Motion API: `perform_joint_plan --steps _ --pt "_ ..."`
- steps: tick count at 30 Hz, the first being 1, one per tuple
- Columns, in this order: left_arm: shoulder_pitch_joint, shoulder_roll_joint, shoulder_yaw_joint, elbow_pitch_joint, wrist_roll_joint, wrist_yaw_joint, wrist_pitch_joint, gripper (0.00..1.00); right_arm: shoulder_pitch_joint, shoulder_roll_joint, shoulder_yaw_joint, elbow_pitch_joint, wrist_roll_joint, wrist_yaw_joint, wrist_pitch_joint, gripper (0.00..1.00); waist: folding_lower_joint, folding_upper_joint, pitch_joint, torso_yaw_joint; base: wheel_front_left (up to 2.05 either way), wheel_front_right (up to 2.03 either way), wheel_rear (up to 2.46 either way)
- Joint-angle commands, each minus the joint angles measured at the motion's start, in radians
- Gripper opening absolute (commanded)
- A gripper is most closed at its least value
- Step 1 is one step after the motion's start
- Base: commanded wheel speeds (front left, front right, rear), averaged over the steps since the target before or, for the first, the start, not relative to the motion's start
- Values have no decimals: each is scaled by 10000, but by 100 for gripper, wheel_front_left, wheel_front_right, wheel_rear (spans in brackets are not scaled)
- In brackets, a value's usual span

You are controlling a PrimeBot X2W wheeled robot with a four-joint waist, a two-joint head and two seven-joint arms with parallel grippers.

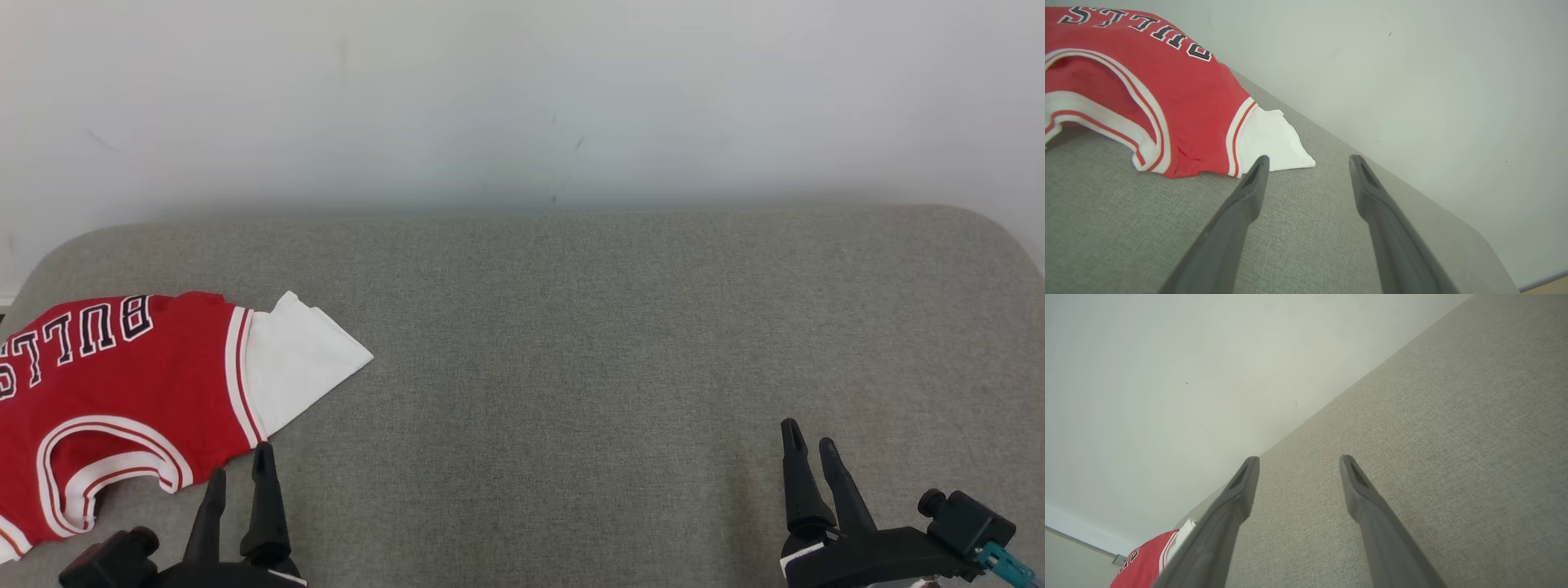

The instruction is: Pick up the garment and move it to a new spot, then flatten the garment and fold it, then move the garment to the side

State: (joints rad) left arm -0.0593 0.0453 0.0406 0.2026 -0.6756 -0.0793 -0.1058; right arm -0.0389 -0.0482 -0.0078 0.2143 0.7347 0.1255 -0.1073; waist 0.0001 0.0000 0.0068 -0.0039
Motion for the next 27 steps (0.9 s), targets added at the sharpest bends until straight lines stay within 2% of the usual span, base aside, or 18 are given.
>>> perform_joint_plan --steps 1,27 --pt "71 102 45 -149 428 -38 -130 100 24 -22 25 -142 -427 51 -124 100 -1 0 -13 1 0 0 0" --pt "298 345 -276 -23 3337 250 -790 100 322 -24 103 -237 -3782 66 -777 100 -1 0 -45 -79 0 0 0"
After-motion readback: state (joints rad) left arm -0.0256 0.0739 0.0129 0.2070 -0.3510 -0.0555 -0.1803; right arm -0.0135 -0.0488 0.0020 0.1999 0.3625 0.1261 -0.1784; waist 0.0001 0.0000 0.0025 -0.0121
